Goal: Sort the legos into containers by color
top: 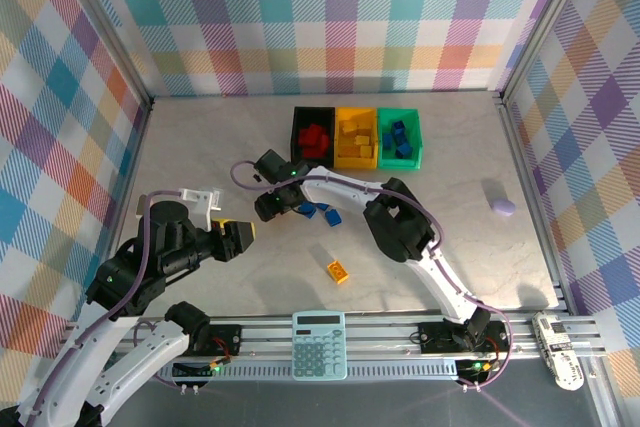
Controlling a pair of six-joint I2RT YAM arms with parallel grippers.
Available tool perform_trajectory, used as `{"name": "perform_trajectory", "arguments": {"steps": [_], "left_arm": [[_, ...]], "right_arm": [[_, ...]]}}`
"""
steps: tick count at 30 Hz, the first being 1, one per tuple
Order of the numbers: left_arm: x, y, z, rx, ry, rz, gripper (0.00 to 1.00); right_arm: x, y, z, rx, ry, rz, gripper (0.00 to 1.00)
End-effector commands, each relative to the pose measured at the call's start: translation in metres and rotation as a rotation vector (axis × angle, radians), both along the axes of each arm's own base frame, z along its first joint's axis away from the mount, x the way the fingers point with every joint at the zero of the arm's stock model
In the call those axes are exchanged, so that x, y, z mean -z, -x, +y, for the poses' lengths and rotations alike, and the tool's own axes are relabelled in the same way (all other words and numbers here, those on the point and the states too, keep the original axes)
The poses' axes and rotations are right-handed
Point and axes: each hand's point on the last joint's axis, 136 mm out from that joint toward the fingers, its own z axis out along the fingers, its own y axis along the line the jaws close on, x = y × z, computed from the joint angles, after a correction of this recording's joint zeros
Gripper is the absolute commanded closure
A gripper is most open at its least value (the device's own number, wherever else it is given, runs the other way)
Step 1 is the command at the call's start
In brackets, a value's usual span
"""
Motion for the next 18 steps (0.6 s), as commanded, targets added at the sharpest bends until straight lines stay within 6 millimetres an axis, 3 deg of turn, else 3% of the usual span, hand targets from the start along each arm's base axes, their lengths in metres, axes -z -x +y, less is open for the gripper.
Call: {"name": "perform_trajectory", "arguments": {"steps": [1, 3, 9, 18], "left_arm": [[0.001, 0.004, -0.004, 0.034, -0.01, 0.0, 0.45], [0.001, 0.004, -0.004, 0.037, -0.012, 0.0, 0.45], [0.001, 0.006, -0.005, 0.041, -0.014, -0.001, 0.46], [0.001, 0.006, -0.005, 0.041, -0.019, -0.005, 0.46]], "right_arm": [[0.01, 0.001, -0.005, -0.001, 0.062, -0.002, 0.44], [0.01, -0.001, -0.006, -0.003, 0.071, -0.009, 0.51], [-0.006, -0.013, -0.013, 0.003, 0.086, -0.066, 0.54], [-0.055, -0.063, -0.034, 0.042, 0.019, -0.138, 0.55]]}}
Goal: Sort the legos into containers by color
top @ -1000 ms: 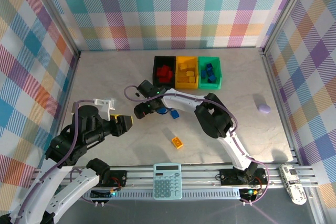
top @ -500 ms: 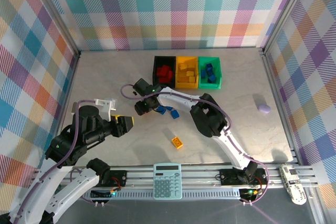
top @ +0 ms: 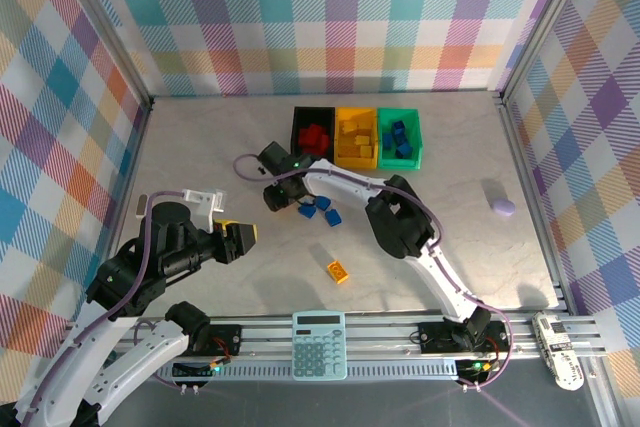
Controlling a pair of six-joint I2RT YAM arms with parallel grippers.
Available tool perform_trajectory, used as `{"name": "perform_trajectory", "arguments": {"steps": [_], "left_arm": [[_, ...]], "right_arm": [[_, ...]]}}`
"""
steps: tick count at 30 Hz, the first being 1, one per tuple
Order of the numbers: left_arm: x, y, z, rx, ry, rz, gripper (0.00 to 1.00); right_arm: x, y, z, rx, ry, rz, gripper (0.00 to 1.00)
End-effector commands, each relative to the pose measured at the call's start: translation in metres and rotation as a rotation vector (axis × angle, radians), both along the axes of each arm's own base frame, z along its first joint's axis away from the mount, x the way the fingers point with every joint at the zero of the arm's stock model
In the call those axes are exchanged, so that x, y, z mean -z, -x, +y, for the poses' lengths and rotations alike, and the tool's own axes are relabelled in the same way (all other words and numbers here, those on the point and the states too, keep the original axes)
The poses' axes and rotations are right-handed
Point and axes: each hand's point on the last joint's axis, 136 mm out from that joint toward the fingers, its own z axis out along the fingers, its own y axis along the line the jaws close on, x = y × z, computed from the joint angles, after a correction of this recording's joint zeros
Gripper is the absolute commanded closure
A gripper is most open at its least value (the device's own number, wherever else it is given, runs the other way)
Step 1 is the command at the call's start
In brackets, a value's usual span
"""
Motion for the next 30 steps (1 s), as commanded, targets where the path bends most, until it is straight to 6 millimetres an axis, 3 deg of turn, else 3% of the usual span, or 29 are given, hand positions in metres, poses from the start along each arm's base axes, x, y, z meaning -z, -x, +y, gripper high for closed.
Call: {"name": "perform_trajectory", "arguments": {"steps": [1, 8, 15, 22, 30], "left_arm": [[0.001, 0.002, 0.0, 0.012, -0.018, -0.003, 0.46], [0.0, 0.003, 0.0, 0.015, -0.015, -0.008, 0.46], [0.002, 0.002, -0.001, 0.013, -0.019, 0.0, 0.47], [0.001, 0.002, 0.0, 0.01, -0.021, -0.002, 0.47], [0.001, 0.002, 0.0, 0.011, -0.023, -0.002, 0.48]], "right_arm": [[-0.051, -0.032, -0.013, 0.018, -0.048, -0.081, 0.55], [-0.09, -0.076, -0.041, 0.072, -0.092, -0.141, 0.55], [-0.111, -0.126, -0.062, 0.139, -0.153, -0.186, 0.55], [-0.11, -0.163, -0.066, 0.178, -0.226, -0.216, 0.54], [-0.108, -0.187, -0.061, 0.188, -0.278, -0.268, 0.52]]}}
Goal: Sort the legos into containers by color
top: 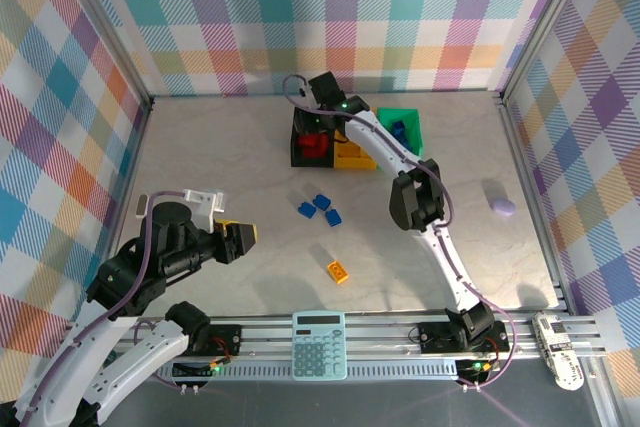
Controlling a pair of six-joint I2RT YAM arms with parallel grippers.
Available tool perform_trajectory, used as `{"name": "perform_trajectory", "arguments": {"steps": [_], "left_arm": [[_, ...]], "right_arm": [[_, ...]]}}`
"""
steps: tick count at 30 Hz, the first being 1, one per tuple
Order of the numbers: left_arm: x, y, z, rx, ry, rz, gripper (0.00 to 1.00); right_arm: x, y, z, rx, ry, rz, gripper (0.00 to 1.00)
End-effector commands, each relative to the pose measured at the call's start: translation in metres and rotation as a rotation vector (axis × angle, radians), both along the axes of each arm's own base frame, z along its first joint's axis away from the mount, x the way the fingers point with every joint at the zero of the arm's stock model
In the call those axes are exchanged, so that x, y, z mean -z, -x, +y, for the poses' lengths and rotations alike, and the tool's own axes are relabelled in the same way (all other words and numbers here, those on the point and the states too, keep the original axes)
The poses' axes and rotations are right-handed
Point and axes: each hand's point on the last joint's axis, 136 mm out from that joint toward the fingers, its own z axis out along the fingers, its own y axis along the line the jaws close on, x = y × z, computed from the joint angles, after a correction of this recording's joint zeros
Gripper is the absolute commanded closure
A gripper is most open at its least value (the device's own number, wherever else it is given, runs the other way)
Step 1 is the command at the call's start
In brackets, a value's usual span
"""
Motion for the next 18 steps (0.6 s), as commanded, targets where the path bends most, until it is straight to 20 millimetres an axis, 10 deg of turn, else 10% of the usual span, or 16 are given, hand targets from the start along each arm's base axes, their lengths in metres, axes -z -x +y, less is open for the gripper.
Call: {"name": "perform_trajectory", "arguments": {"steps": [1, 18], "left_arm": [[0.001, 0.002, 0.001, 0.007, -0.019, -0.003, 0.48], [0.003, 0.0, 0.001, 0.001, -0.025, 0.006, 0.44]], "right_arm": [[-0.021, -0.013, 0.008, -0.012, -0.061, -0.063, 0.52], [-0.029, -0.022, -0.002, 0.0, -0.077, -0.07, 0.27]]}}
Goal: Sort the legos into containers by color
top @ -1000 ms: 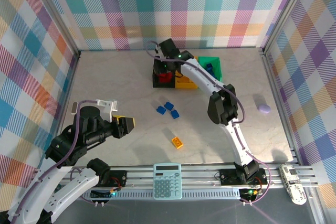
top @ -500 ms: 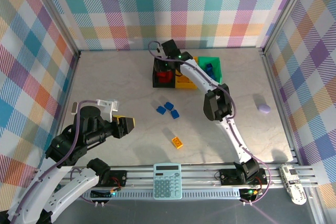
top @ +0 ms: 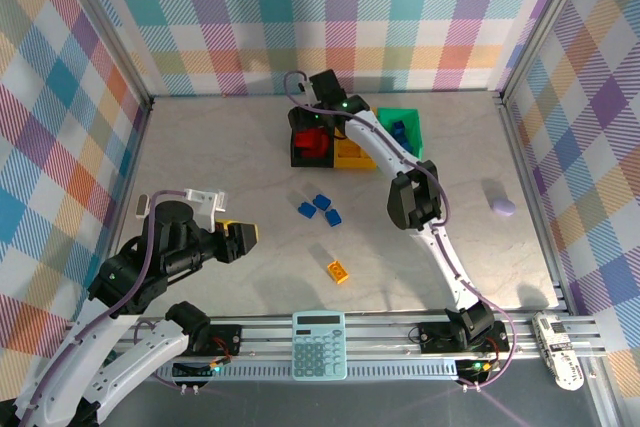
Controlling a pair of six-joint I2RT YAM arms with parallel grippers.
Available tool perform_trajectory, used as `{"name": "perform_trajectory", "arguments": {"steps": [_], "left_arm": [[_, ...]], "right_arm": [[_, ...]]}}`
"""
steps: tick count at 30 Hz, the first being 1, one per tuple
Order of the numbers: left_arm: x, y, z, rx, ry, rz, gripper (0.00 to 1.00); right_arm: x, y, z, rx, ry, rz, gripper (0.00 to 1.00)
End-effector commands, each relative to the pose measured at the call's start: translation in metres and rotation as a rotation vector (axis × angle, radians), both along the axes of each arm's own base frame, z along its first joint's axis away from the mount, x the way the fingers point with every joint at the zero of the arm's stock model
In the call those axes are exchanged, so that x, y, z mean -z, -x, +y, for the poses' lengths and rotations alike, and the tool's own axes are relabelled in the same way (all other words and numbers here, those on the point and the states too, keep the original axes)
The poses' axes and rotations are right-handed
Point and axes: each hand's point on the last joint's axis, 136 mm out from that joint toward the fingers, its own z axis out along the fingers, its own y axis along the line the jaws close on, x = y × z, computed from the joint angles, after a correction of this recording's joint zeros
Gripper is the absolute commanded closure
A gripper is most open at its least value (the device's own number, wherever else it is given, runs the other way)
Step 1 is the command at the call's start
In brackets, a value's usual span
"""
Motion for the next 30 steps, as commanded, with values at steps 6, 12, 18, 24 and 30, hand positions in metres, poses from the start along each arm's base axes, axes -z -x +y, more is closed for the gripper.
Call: {"name": "perform_trajectory", "arguments": {"steps": [6, 12, 18, 24, 30], "left_arm": [[0.003, -0.001, 0.002, -0.01, -0.027, 0.008, 0.42], [0.005, -0.006, -0.002, -0.008, -0.024, 0.017, 0.41], [0.008, -0.016, -0.012, -0.017, 0.0, 0.038, 0.39], [0.019, -0.037, -0.03, -0.052, 0.076, 0.047, 0.36], [0.053, -0.048, -0.058, -0.029, -0.018, 0.131, 0.37]], "right_arm": [[-0.043, 0.014, -0.015, -0.026, 0.008, -0.035, 0.28], [-0.075, 0.053, -0.038, -0.044, 0.001, -0.079, 0.27], [-0.088, 0.107, -0.067, -0.056, -0.015, -0.075, 0.27], [-0.08, 0.162, -0.105, -0.03, 0.01, -0.041, 0.26], [-0.063, 0.213, -0.148, 0.041, 0.037, 0.018, 0.25]]}}
